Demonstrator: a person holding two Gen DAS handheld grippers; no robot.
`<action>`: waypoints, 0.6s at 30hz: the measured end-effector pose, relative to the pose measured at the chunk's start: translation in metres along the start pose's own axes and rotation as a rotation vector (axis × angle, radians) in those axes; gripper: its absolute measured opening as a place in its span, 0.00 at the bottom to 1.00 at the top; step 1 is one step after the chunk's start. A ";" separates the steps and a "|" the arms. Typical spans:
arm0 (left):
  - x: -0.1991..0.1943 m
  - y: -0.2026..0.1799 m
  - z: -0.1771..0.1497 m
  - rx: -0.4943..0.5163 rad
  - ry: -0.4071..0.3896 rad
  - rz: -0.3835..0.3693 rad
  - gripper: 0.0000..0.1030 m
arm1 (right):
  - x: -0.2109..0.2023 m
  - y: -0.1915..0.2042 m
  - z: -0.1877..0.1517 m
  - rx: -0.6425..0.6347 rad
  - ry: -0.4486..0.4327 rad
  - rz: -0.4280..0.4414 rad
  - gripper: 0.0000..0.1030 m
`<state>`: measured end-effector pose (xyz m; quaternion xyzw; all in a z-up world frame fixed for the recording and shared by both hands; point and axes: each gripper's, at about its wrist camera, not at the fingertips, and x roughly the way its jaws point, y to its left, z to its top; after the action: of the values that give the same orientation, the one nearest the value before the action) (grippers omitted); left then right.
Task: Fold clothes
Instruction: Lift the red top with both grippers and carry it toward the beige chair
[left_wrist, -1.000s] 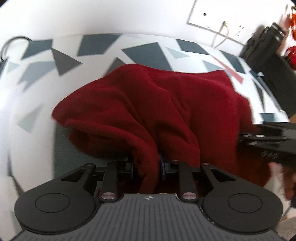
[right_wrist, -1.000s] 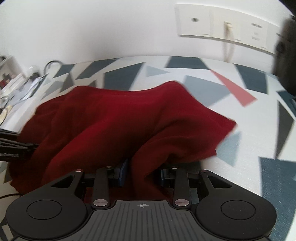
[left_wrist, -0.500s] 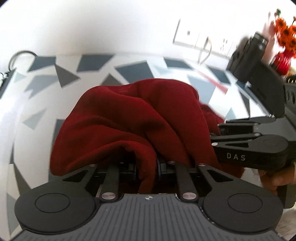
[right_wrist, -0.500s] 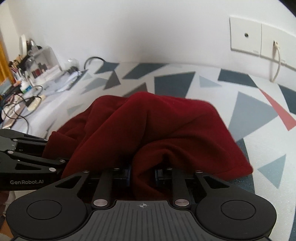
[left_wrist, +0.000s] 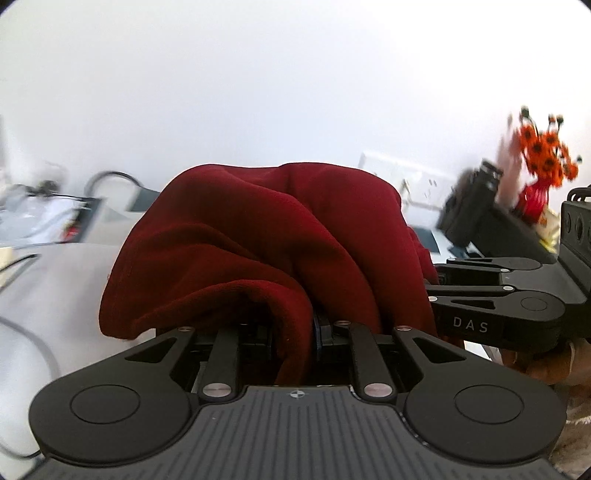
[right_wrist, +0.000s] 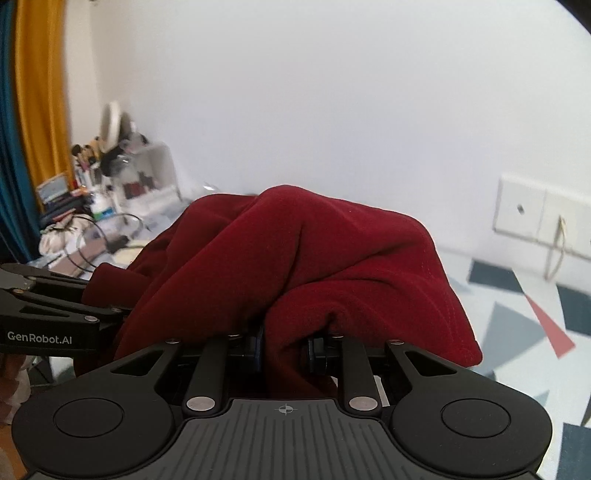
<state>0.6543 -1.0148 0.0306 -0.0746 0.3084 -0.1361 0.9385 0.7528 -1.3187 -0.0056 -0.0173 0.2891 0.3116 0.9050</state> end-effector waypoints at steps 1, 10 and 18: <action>-0.014 0.008 -0.003 -0.015 -0.018 0.011 0.17 | 0.001 0.019 0.003 -0.023 -0.002 0.021 0.19; -0.164 0.109 -0.062 -0.189 -0.191 0.204 0.17 | 0.008 0.188 0.034 -0.228 -0.019 0.206 0.19; -0.310 0.176 -0.142 -0.407 -0.312 0.542 0.17 | 0.014 0.354 0.039 -0.442 -0.001 0.489 0.19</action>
<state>0.3664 -0.7619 0.0512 -0.1952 0.1909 0.1945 0.9421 0.5780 -1.0178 0.0719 -0.1433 0.2097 0.5747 0.7780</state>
